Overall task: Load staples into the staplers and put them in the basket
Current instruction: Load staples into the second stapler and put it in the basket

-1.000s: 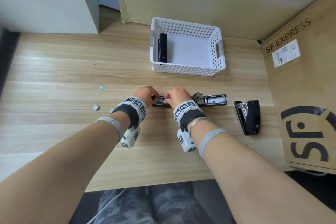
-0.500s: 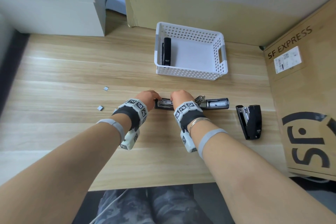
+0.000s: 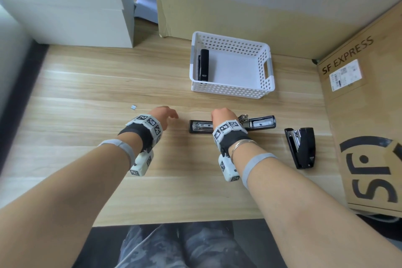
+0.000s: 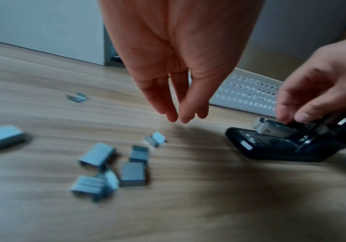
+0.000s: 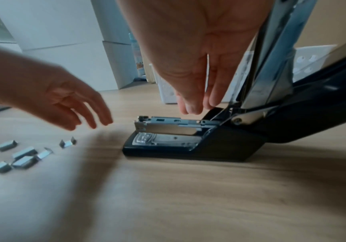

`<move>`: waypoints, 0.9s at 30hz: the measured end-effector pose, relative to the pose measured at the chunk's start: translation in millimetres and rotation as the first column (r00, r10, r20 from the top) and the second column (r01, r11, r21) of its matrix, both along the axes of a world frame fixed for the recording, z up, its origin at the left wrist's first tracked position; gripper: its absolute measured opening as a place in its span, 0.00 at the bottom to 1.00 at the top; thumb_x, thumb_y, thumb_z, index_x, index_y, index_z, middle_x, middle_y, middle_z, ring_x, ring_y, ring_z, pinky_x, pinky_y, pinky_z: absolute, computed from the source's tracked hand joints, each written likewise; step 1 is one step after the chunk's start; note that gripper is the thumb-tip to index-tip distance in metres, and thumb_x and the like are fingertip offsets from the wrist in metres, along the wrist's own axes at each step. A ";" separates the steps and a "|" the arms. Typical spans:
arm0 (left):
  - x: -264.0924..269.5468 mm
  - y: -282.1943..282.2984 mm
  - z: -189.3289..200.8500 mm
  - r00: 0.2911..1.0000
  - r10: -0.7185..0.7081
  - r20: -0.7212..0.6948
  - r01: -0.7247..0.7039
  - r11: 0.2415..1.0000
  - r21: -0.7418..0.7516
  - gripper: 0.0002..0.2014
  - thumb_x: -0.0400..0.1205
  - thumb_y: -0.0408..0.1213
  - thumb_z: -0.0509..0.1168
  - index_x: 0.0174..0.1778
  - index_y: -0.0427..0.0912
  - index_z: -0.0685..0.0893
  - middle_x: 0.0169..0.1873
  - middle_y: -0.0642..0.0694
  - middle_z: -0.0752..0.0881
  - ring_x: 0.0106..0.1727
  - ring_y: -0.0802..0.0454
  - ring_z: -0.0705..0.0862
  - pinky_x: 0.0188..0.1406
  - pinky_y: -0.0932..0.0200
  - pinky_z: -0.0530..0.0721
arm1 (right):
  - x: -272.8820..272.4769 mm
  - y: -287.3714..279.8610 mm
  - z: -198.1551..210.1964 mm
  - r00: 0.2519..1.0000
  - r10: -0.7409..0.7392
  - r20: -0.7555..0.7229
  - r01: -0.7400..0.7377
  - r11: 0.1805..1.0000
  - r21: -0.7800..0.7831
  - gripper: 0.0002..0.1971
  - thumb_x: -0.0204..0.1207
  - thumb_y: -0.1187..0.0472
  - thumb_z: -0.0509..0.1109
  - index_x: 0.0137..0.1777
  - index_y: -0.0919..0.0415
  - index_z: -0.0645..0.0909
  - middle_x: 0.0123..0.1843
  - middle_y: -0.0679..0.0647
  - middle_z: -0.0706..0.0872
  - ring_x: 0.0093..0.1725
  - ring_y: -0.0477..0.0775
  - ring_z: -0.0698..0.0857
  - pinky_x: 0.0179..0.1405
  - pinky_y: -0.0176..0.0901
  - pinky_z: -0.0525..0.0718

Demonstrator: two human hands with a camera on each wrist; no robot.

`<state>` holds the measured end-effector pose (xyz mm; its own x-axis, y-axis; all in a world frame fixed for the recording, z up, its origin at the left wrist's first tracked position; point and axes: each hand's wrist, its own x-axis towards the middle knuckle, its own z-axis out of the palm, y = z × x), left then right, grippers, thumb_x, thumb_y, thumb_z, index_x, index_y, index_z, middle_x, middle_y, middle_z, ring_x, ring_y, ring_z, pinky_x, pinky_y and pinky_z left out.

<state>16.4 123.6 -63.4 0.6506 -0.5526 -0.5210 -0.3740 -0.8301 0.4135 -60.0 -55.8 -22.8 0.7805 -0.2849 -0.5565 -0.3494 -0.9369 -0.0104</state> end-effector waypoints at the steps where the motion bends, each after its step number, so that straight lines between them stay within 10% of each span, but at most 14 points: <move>1: 2.7 7.3 1.6 1.000 0.002 0.012 -0.002 1.000 0.030 0.24 0.75 0.19 0.60 0.65 0.45 0.80 0.64 0.43 0.80 0.63 0.44 0.80 0.59 0.56 0.79 | 0.0 -0.1 -0.3 1.000 -0.004 0.004 0.004 1.000 0.007 0.12 0.76 0.75 0.62 0.54 0.68 0.85 0.53 0.64 0.89 0.53 0.63 0.87 0.46 0.46 0.82; 8: 7.0 34.5 -3.2 1.000 0.003 -0.029 0.003 0.979 0.204 0.15 0.77 0.27 0.63 0.59 0.40 0.81 0.59 0.38 0.81 0.60 0.39 0.81 0.53 0.53 0.80 | -4.7 9.0 -8.3 0.997 -0.027 0.070 0.023 0.999 0.047 0.16 0.74 0.74 0.62 0.55 0.63 0.86 0.54 0.60 0.89 0.55 0.61 0.86 0.52 0.46 0.86; 11: 0.9 27.8 -5.2 0.999 0.038 -0.017 -0.034 0.987 0.157 0.11 0.79 0.32 0.63 0.57 0.39 0.81 0.55 0.38 0.82 0.56 0.38 0.82 0.40 0.56 0.80 | -6.9 10.7 -10.9 0.993 -0.026 0.116 0.020 0.998 0.059 0.17 0.75 0.74 0.60 0.58 0.62 0.85 0.56 0.60 0.87 0.59 0.61 0.84 0.54 0.47 0.85; 21: -6.0 6.9 -12.9 1.000 0.009 0.008 -0.010 0.998 0.055 0.10 0.78 0.28 0.61 0.52 0.37 0.84 0.54 0.34 0.84 0.56 0.37 0.82 0.56 0.50 0.80 | -8.5 7.0 -16.4 0.981 -0.066 0.183 0.036 0.986 0.162 0.17 0.74 0.72 0.60 0.52 0.55 0.85 0.56 0.56 0.87 0.57 0.56 0.83 0.47 0.40 0.78; 27: -11.4 -10.2 -3.7 0.991 0.130 0.041 -0.120 0.977 -0.176 0.07 0.78 0.30 0.62 0.51 0.39 0.77 0.47 0.41 0.86 0.47 0.41 0.84 0.49 0.52 0.82 | -1.5 13.3 -17.1 0.975 -0.062 0.211 0.006 0.966 0.257 0.12 0.81 0.62 0.62 0.58 0.55 0.85 0.58 0.54 0.89 0.59 0.57 0.84 0.52 0.42 0.80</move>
<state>5.0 113.4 -67.1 0.7438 -0.5440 -0.3884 -0.2965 -0.7893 0.5377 -61.5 -42.5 -39.9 0.8822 -0.1849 -0.4331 -0.3440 -0.8811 -0.3245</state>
